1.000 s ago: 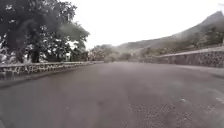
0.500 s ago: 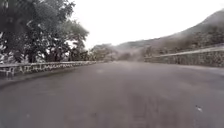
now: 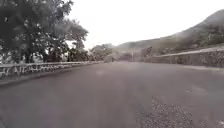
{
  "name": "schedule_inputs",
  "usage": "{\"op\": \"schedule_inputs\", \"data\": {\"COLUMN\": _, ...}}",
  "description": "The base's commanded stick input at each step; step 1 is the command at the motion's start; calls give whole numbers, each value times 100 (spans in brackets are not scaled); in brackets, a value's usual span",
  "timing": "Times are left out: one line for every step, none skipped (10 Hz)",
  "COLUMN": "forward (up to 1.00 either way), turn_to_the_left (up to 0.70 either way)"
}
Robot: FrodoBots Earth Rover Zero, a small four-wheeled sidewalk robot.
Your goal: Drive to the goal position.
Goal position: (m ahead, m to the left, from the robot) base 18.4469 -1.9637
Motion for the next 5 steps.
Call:
{"op": "schedule_inputs", "data": {"forward": 70, "turn_to_the_left": 0}}
{"op": "schedule_inputs", "data": {"forward": 70, "turn_to_the_left": 0}}
{"op": "schedule_inputs", "data": {"forward": 70, "turn_to_the_left": 0}}
{"op": "schedule_inputs", "data": {"forward": 70, "turn_to_the_left": 0}}
{"op": "schedule_inputs", "data": {"forward": 70, "turn_to_the_left": 0}}
